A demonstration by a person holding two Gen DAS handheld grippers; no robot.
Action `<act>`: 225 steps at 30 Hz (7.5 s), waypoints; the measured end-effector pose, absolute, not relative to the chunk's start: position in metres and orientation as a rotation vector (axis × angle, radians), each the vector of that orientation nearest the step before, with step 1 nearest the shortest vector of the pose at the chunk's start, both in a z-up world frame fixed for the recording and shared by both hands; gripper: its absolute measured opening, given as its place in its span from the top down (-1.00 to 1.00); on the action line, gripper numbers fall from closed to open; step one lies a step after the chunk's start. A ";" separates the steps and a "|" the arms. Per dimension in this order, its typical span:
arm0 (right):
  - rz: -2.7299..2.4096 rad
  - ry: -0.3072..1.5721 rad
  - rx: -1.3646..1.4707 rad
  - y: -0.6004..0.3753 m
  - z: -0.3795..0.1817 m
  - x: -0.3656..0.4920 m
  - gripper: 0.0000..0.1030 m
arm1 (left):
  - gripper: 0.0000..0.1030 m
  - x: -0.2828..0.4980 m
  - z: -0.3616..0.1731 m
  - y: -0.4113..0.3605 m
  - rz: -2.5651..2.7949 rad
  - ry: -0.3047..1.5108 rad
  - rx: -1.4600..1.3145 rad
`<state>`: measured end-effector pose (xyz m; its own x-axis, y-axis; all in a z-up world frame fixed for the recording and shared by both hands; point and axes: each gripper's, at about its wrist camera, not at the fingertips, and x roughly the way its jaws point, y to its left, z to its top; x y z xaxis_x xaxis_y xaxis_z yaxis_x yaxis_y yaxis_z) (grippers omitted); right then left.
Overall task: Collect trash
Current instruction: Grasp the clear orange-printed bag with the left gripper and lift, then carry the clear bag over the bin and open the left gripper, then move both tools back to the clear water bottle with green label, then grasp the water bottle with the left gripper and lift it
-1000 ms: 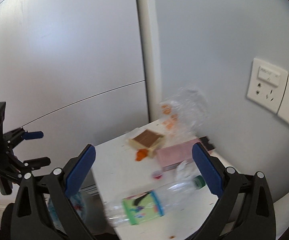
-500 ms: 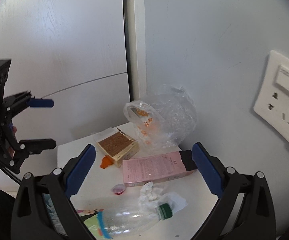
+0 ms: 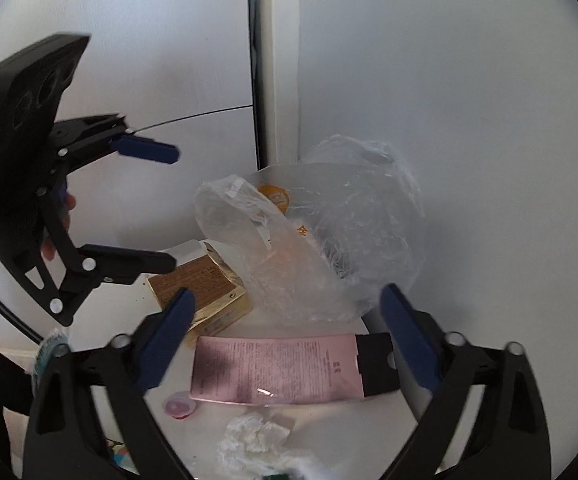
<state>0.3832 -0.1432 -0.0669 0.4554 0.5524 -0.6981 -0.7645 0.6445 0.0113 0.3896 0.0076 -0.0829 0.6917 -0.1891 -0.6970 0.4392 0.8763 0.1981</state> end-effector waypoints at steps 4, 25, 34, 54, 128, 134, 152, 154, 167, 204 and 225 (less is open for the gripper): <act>0.843 0.732 -0.353 -0.137 -0.074 0.394 -0.39 | -0.68 0.405 -0.091 0.006 -0.424 0.746 0.374; 0.890 0.720 -0.322 -0.135 -0.058 0.383 0.88 | 0.93 0.401 -0.077 -0.016 -0.483 0.736 0.396; 0.900 0.632 -0.292 -0.160 -0.008 0.341 0.88 | 0.93 0.356 -0.022 -0.013 -0.453 0.674 0.389; 1.042 0.545 -0.310 -0.128 0.044 0.202 0.88 | 0.93 0.179 0.037 0.003 -0.321 0.638 0.316; 1.281 1.199 -0.689 0.154 -0.355 0.013 -0.27 | 0.30 -0.045 -0.380 0.232 0.138 1.299 -0.369; 1.238 1.129 -0.608 0.141 -0.319 0.023 -0.79 | -0.79 -0.057 -0.347 0.240 0.204 1.215 -0.320; 1.156 0.834 -0.236 0.019 -0.121 0.069 -0.79 | -0.89 -0.009 -0.192 0.187 0.096 0.965 -0.077; 1.124 0.803 -0.236 -0.002 -0.102 0.083 -0.79 | -0.89 0.005 -0.175 0.174 0.052 0.946 -0.028; 0.890 0.738 -0.291 -0.130 -0.048 0.162 -0.79 | -0.89 0.096 -0.088 0.100 -0.166 0.860 0.123; 1.077 0.886 -0.653 -0.192 -0.100 0.227 -0.79 | -0.39 0.222 -0.175 -0.088 -0.540 1.128 0.295; 1.259 0.953 -1.080 -0.125 -0.150 0.244 -0.79 | -0.18 0.234 -0.178 -0.072 -0.782 1.130 0.394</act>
